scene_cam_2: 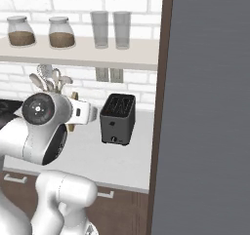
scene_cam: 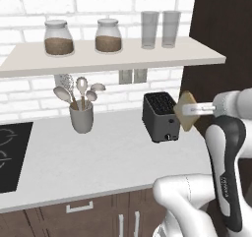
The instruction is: Start the toaster. Once the lever pops up, take the bread to the plate on the dining counter.
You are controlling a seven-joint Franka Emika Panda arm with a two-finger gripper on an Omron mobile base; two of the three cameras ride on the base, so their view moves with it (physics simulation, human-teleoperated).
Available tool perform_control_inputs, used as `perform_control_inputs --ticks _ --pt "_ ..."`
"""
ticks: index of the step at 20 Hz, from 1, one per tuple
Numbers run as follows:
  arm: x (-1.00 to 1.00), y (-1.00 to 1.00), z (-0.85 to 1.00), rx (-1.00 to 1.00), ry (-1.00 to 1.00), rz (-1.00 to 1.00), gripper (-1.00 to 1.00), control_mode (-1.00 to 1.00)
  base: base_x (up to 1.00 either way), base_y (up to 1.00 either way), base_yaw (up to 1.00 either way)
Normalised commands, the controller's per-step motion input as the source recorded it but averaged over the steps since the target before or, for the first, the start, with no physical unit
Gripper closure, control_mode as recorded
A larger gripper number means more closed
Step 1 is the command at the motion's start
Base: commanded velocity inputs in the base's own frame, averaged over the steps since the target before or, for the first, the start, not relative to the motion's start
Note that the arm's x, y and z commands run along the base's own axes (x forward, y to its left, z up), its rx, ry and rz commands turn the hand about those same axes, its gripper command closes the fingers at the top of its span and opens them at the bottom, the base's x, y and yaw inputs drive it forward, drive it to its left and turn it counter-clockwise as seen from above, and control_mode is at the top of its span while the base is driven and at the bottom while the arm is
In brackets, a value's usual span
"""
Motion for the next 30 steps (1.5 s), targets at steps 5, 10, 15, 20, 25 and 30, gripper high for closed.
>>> perform_control_inputs --ticks 5,10,15,20,25,30 --pt "-0.17 0.04 0.59 0.00 0.09 0.00 1.00 -1.00 0.00 0.00 0.00" --pt "-0.35 0.18 0.35 0.00 0.11 0.00 1.00 -1.00 0.00 0.00 0.00" --pt "-0.47 0.31 0.00 0.00 0.08 -0.01 1.00 -1.00 0.00 0.00 0.00" --pt "-0.16 0.29 -0.15 0.00 0.00 0.00 1.00 -1.00 0.00 0.00 0.00" --pt "-0.01 0.02 0.00 0.00 -0.01 0.00 1.00 -1.00 0.00 0.00 0.00" --pt "0.00 0.00 0.00 0.00 0.00 0.00 1.00 -1.00 0.00 0.00 0.00"
